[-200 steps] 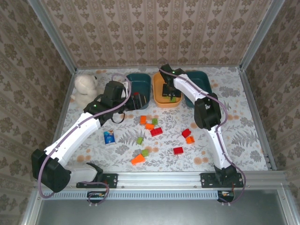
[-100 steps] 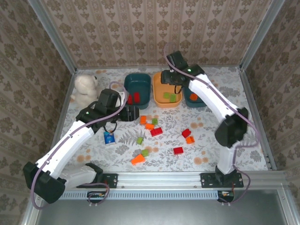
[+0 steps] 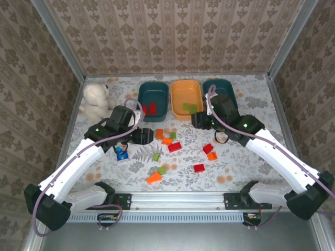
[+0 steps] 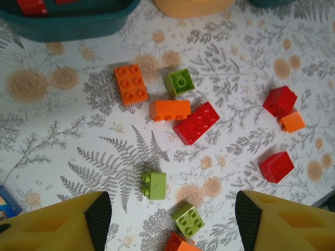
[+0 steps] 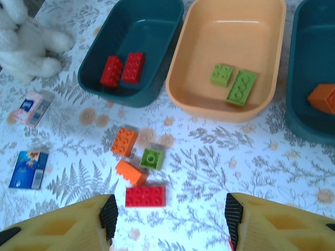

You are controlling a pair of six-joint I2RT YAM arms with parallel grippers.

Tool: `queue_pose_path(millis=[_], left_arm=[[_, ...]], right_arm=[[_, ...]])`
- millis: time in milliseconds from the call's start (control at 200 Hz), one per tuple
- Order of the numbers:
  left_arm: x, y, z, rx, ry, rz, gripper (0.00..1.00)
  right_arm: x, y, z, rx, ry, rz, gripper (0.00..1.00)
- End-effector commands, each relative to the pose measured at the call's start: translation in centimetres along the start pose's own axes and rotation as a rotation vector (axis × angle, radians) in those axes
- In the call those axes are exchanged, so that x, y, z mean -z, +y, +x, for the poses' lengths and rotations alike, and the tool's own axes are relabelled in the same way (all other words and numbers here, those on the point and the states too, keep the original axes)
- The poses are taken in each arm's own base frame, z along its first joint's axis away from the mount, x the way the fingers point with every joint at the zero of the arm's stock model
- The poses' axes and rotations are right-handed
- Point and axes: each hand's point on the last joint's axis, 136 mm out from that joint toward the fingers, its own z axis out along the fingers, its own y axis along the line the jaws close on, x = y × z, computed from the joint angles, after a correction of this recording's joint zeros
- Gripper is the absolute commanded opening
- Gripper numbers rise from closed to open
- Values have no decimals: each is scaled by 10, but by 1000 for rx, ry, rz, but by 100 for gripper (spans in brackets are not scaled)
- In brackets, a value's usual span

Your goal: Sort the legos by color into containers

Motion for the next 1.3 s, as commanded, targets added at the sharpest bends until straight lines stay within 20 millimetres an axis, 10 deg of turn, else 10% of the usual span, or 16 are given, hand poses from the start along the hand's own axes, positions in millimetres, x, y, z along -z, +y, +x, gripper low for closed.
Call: queue_pose_path(millis=[0, 505, 980, 1295], left_arm=[[-3, -4, 6, -7, 13, 22, 66], [-48, -58, 7, -235, 124, 86, 62], [-131, -167, 85, -809, 440, 217, 65], [-186, -181, 52, -746, 387, 44, 72]], right_arm=[[11, -2, 15, 3, 19, -16, 59], [18, -9, 39, -44, 68, -13, 60], [113, -47, 16, -234, -193, 73, 64], [141, -56, 8, -276, -251, 101, 64]])
